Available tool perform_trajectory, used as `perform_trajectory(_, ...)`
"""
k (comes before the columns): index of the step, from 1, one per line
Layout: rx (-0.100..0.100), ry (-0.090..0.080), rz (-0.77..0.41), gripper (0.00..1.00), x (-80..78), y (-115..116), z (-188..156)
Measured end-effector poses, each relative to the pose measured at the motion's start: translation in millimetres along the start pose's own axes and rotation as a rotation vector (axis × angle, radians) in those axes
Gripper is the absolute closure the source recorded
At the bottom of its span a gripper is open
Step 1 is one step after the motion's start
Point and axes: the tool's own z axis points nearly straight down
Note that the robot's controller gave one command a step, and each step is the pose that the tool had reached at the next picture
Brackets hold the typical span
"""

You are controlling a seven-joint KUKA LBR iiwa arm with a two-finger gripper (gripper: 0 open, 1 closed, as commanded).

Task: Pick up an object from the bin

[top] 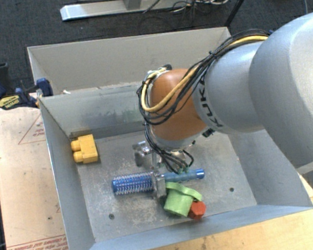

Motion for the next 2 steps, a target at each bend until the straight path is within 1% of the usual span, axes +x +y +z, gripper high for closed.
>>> perform_trajectory(1, -0.001, -0.001, 0.000, 1.00, -0.6, 0.2, -0.8)
perform_trajectory(2, 0.000, 0.001, 0.002, 1.00, -0.6, 0.3, -5.6)
